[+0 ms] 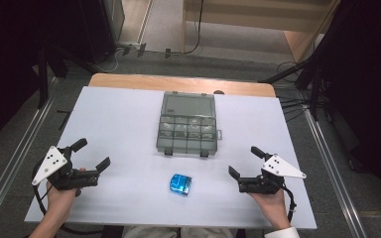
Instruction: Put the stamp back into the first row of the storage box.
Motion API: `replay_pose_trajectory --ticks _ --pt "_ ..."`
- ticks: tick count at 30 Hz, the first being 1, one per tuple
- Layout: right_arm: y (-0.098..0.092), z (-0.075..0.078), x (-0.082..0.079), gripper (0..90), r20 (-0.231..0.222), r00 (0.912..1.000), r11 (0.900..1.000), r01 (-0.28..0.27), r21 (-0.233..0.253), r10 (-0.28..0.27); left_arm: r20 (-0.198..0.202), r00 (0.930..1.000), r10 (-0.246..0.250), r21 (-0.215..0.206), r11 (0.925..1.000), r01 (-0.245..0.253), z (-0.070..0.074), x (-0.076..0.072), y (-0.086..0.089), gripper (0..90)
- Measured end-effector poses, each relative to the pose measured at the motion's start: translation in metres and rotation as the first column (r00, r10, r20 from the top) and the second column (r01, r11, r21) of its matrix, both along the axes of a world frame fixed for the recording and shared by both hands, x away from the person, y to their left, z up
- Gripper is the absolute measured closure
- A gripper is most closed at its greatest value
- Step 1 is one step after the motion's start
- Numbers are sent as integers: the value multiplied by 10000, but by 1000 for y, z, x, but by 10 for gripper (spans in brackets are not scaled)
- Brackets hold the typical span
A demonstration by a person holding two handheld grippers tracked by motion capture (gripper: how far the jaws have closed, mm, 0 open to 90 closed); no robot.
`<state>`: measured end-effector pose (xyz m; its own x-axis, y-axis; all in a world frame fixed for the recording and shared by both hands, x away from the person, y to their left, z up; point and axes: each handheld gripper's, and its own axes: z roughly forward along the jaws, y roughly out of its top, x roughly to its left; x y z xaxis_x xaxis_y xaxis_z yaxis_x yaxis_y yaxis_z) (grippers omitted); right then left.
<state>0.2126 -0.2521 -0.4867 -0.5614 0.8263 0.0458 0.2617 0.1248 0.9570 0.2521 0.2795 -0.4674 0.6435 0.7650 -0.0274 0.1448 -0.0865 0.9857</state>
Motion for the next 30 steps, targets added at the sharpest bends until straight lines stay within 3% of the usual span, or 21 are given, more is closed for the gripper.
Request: replay_pose_trajectory --ticks 18,30 --pt "26 1 10 0 -531 9958 9945 -782 -693 746 -153 9999 46 -70 10000 -47 -2 1 0 0" --pt "45 16 13 0 -932 9877 9871 -1336 -883 1253 -134 9999 74 -137 9999 -76 -2 1 1 0"
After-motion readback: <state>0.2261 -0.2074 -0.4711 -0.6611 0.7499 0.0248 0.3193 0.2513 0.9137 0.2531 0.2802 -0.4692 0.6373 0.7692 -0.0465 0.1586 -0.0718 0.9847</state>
